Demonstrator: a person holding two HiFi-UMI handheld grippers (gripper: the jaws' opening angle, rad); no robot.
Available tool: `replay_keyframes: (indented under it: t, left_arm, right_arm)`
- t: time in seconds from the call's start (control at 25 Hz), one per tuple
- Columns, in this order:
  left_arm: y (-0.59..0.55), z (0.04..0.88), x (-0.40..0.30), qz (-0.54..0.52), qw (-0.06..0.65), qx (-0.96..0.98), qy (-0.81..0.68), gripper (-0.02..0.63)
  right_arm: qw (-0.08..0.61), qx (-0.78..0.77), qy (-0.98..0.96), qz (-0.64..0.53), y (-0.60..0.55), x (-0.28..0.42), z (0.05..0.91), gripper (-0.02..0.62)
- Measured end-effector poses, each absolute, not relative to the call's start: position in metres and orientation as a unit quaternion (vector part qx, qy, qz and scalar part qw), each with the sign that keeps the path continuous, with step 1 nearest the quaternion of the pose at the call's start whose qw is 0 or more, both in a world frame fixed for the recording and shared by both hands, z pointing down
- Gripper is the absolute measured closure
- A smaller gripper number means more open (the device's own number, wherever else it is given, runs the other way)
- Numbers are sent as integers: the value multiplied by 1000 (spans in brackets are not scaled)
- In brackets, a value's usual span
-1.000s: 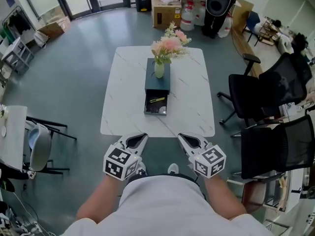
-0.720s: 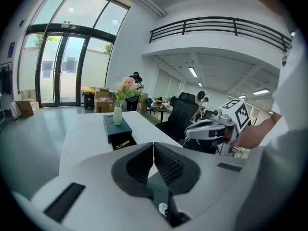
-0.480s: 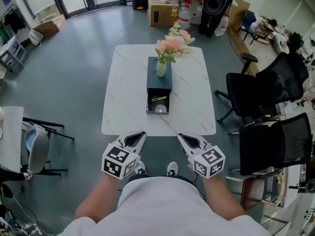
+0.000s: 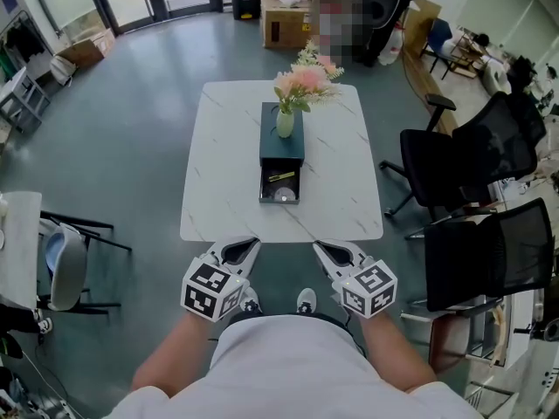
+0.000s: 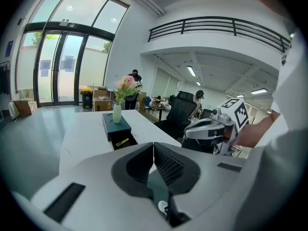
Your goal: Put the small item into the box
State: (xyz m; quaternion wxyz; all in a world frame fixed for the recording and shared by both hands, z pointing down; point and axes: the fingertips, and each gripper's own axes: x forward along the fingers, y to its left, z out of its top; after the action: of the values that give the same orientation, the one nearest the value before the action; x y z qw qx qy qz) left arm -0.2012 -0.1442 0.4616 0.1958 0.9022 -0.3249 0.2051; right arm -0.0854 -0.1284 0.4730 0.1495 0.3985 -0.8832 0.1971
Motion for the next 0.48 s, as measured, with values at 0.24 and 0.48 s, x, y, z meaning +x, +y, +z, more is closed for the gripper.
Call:
replay_keyframes:
  t: [0.24, 0.48]
  left_arm:
    - [-143, 458, -195, 206, 191, 905, -319, 589]
    - [-143, 461, -193, 208, 191, 905, -318, 589]
  right_arm:
    - [152, 402, -882, 195, -127, -79, 472, 580]
    - [152, 403, -881, 197, -128, -78, 474, 580]
